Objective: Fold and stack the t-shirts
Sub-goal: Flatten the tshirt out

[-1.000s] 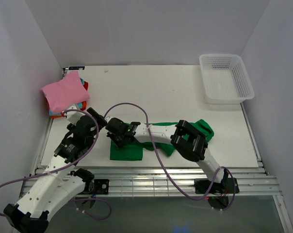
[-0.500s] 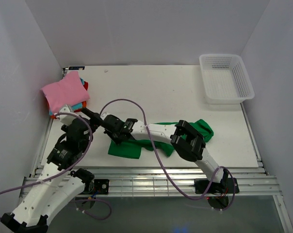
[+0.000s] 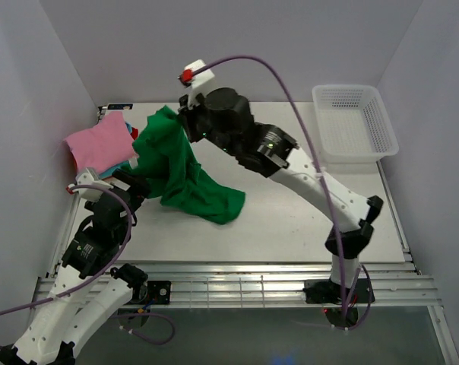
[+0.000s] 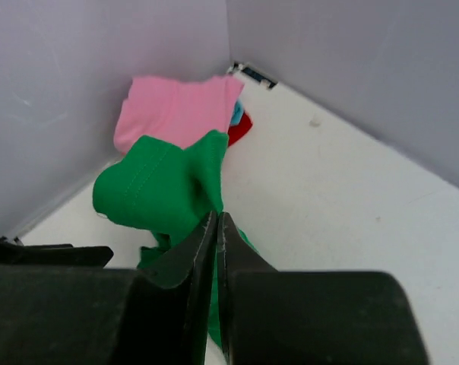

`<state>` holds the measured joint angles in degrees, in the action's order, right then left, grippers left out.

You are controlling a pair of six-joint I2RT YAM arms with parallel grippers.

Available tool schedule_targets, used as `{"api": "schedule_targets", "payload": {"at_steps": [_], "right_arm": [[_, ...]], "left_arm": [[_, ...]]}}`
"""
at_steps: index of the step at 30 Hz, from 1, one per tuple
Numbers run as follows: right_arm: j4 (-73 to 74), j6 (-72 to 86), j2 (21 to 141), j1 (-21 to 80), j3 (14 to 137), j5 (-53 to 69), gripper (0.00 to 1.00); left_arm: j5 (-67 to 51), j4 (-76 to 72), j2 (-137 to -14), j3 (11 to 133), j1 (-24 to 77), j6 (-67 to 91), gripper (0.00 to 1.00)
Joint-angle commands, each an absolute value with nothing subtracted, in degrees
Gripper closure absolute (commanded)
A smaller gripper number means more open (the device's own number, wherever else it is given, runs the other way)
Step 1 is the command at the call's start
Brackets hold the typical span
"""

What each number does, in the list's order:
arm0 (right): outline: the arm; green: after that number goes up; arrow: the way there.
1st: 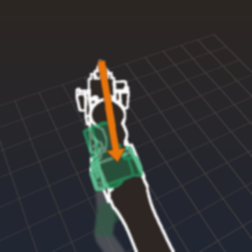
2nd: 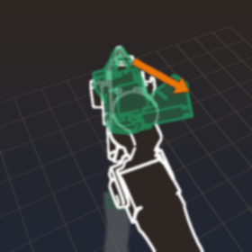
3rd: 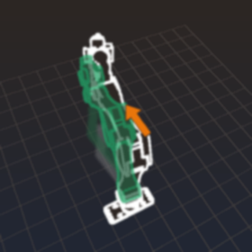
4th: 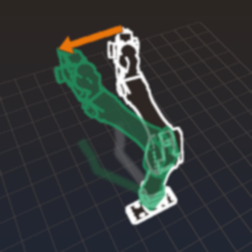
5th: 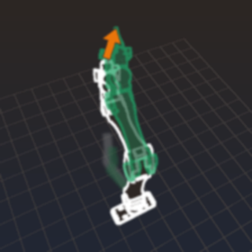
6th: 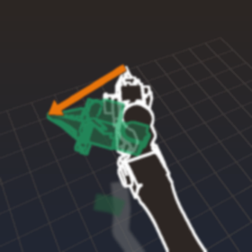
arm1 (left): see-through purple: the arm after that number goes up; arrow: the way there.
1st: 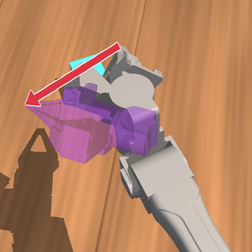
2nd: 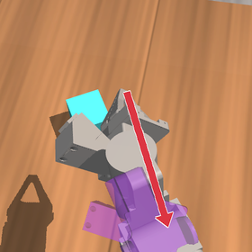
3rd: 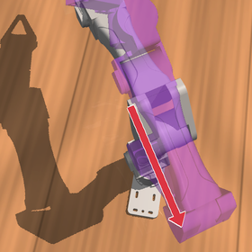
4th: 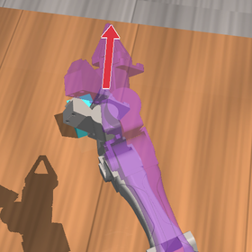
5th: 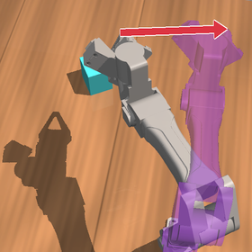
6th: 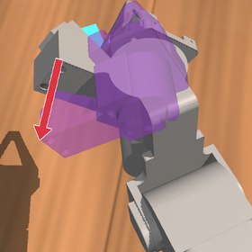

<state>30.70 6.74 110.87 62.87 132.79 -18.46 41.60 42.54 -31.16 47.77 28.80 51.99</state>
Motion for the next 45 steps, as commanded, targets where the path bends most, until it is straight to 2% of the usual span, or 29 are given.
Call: {"api": "schedule_targets", "payload": {"at_steps": [1, 6, 7, 12, 16, 22, 26, 28, 32, 33, 34, 36, 37, 42, 43, 45], "right_arm": [[23.29, 1.68, 98.63, 63.63, 129.12, -27.66, 0.92], [23.29, -1.94, 85.54, 61.71, 117.10, -43.92, 0.92], [23.20, -1.41, 81.43, 60.92, 110.28, -45.77, 0.92], [26.88, 9.89, 69.71, 54.16, 87.84, -53.06, 0.92], [38.81, 20.73, 63.82, 47.82, 73.69, -54.57, 0.92], [51.22, 34.33, 62.22, 43.42, 66.89, -58.44, 0.92], [62.81, 43.92, 65.21, 43.07, 67.50, -63.44, 0.92], [73.52, 49.63, 68.10, 42.72, 70.04, -65.47, 0.91], [74.71, 50.62, 67.68, 41.31, 70.58, -66.01, 0.89], [74.62, 50.89, 67.50, 41.22, 70.58, -65.83, 0.86], [74.53, 51.15, 67.41, 41.22, 70.84, -65.66, 0.61], [73.22, 48.45, 67.67, 41.22, 71.10, -64.43, 0.26], [68.78, 46.08, 67.50, 41.31, 70.49, -62.68, 0.14], [50.75, 30.03, 61.73, 41.84, 65.58, -54.34, 0.12], [41.05, 26.84, 59.96, 41.92, 62.17, -51.10, 0.12], [30.90, 21.56, 55.23, 41.84, 58.55, -39.33, 0.17]], "left_arm": [[42.45, 43.86, -31.11, 48.69, 29.00, 52.82, 0.02], [40.87, 43.60, -32.69, 49.04, 29.00, 53.88, 0.02], [40.43, 43.51, -32.96, 49.04, 29.00, 53.96, 0.02], [39.46, 42.98, -33.22, 48.87, 29.00, 53.79, 0.02], [38.15, 42.10, -34.53, 49.22, 29.00, 52.30, 0.02], [32.35, 38.33, -37.61, 48.08, 29.00, 48.88, 0.03], [29.53, 32.97, -41.47, 45.88, 29.00, 45.79, 0.04], [29.53, 32.70, -43.67, 45.62, 29.00, 45.79, 0.04], [29.62, 31.38, -50.26, 43.78, 29.09, 46.76, 0.04], [29.88, 30.77, -52.97, 43.42, 29.09, 47.19, 0.04], [31.10, 30.15, -54.39, 42.90, 29.09, 47.98, 0.04], [33.04, 27.87, -59.29, 41.14, 29.09, 48.77, 0.04], [35.92, 27.51, -60.98, 40.87, 29.09, 50.17, 0.03], [45.60, 27.25, -67.49, 39.90, 29.09, 54.14, 0.03], [46.75, 25.68, -68.81, 39.64, 28.92, 54.23, 0.03], [48.95, 23.83, -70.22, 39.38, 28.22, 53.18, 0.03]]}}
